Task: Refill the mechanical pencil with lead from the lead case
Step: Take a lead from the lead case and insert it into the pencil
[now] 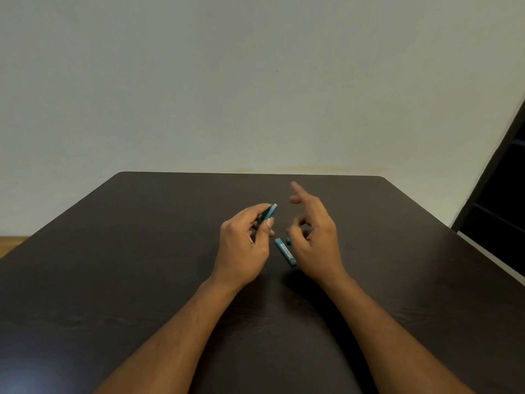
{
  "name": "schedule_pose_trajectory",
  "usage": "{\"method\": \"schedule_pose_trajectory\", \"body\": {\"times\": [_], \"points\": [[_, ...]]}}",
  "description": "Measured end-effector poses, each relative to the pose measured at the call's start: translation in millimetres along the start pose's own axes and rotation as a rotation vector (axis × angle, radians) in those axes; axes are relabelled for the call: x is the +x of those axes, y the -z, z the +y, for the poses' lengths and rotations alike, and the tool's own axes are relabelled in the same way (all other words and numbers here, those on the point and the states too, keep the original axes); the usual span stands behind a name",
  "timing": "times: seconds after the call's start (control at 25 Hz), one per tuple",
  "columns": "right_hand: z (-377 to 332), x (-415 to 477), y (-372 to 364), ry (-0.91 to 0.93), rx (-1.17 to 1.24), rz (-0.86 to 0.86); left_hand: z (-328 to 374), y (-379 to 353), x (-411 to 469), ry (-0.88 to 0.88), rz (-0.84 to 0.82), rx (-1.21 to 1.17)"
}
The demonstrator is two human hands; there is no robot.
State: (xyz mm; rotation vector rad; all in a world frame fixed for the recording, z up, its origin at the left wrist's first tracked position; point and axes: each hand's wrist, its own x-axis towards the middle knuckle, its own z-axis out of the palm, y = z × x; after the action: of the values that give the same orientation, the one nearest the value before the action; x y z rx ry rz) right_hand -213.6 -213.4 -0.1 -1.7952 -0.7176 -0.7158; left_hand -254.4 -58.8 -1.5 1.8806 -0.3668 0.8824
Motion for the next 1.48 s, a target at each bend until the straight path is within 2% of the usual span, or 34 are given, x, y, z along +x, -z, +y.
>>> {"method": "schedule_pose_trajectory", "body": {"times": [0.12, 0.16, 0.24, 0.28, 0.44, 0.56, 0.64, 0.8, 0.92, 1.0, 1.08, 1.16, 1.24, 1.36, 1.48], "points": [[19.2, 6.2, 15.2, -0.203, -0.205, 0.199, 0.7, -0.6, 0.4, -0.009, -0.005, 0.032], [25.5, 7.9, 20.9, -0.320, -0.279, 0.180, 0.6, -0.3, 0.2, -0.005, -0.010, 0.045], [34.8, 8.2, 25.2, -0.497, -0.337, 0.038, 0.3, 0.4, -0.2, 0.004, -0.012, 0.076], [35.9, 8.1, 24.0, -0.510, -0.340, -0.037, -0.3, 0.6, 0.2, 0.006, -0.010, 0.096], [30.1, 8.5, 16.7, -0.349, -0.346, -0.324, -1.1, 1.0, 0.2, 0.006, -0.010, 0.129], [30.4, 7.4, 15.7, -0.309, -0.462, -0.463, -1.3, 1.4, -0.4, 0.017, -0.017, 0.140], [29.0, 5.9, 13.6, -0.288, -0.574, -0.470, -1.4, 0.5, -0.3, 0.023, -0.019, 0.140], [24.5, 7.7, 12.1, -0.387, -0.671, -0.331, -1.0, -1.6, -1.8, 0.046, -0.026, 0.114], [22.3, 6.2, 10.6, -0.392, -0.832, -0.338, -0.6, -0.9, -2.7, 0.050, -0.031, 0.120], [20.0, 5.6, 11.2, -0.411, -0.676, -0.184, 1.1, 0.0, -2.4, 0.022, -0.051, 0.153], [14.9, 6.8, 13.0, -0.480, -0.192, 0.025, 3.3, -0.3, -2.4, -0.019, -0.077, 0.198], [5.3, 8.2, 11.9, -0.516, 0.290, 0.085, 4.9, -0.6, -2.6, -0.039, -0.094, 0.224], [-2.9, 6.8, 6.9, -0.567, 0.566, 0.071, 5.7, -1.0, -2.4, -0.044, -0.108, 0.233], [-5.5, 5.7, 1.1, -0.641, 0.753, 0.078, 5.3, 0.0, -1.8, -0.047, -0.121, 0.232], [-4.6, 6.0, 1.0, -0.649, 0.781, 0.089, 5.6, 0.3, -1.0, -0.047, -0.125, 0.225]]}}
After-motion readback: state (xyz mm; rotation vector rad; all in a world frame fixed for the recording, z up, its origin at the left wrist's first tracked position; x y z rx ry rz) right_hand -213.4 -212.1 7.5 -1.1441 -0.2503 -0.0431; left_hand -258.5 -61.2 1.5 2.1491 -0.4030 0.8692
